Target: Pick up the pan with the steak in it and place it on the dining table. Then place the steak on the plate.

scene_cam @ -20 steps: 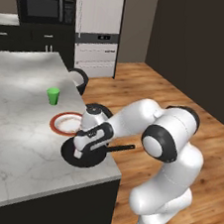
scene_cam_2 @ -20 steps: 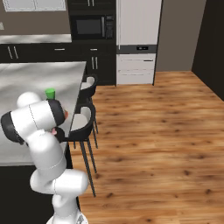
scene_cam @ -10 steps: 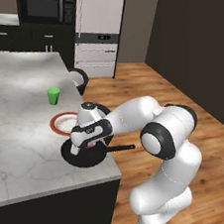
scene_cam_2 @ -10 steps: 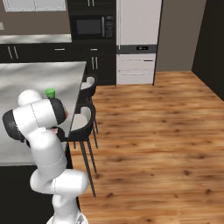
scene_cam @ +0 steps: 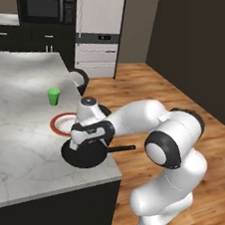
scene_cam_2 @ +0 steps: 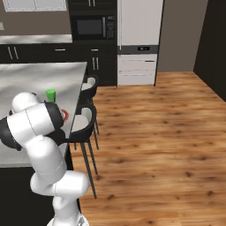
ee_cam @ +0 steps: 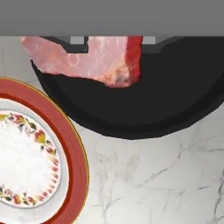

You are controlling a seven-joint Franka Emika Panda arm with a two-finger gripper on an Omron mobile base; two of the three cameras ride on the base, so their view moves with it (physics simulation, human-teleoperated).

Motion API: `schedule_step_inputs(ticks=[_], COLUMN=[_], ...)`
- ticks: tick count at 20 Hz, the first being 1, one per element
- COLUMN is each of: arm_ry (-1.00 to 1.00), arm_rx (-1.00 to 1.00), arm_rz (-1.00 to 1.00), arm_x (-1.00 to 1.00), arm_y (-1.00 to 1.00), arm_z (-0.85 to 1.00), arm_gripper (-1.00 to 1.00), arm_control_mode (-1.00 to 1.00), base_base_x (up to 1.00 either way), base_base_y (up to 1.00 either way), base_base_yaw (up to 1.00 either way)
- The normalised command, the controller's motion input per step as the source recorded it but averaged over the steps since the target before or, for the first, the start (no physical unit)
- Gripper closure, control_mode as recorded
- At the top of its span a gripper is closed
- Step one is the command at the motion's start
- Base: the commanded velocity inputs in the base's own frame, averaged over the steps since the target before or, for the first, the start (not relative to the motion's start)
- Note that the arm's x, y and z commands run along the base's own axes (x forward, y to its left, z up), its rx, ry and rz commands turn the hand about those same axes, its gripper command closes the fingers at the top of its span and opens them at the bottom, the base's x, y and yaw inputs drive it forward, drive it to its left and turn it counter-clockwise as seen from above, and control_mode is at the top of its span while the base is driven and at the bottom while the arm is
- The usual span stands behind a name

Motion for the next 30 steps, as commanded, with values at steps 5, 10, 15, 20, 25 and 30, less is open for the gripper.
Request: schedule_step_inputs(ticks=[5,10,15,20,25,30], arm_ry=[-0.15,-0.11,-0.09,-0.1,-0.02,0.0], arm_rx=[0.0,0.0,0.0,0.0,0.0,0.0], arm_rz=[-0.07,-0.07,-0.07,-0.07,0.0,0.0], arm_x=[0.16,0.6,0.72,0.39,0.02,0.45], arm_y=[0.1,0.18,0.2,0.36,0.02,0.01], arm_z=[0.29,0.02,0.0,0.04,0.01,-0.06], arm_gripper=[1.0,1.0,1.0,1.0,1.0,1.0], arm_control_mode=[-1.0,-1.0,-1.0,-1.0,-1.0,-1.0], base_base_x=[0.0,0.0,0.0,0.0,0.0,0.0], base_base_y=[0.0,0.0,0.0,0.0,0.0,0.0], base_base_yaw=[0.0,0.0,0.0,0.0,0.0,0.0])
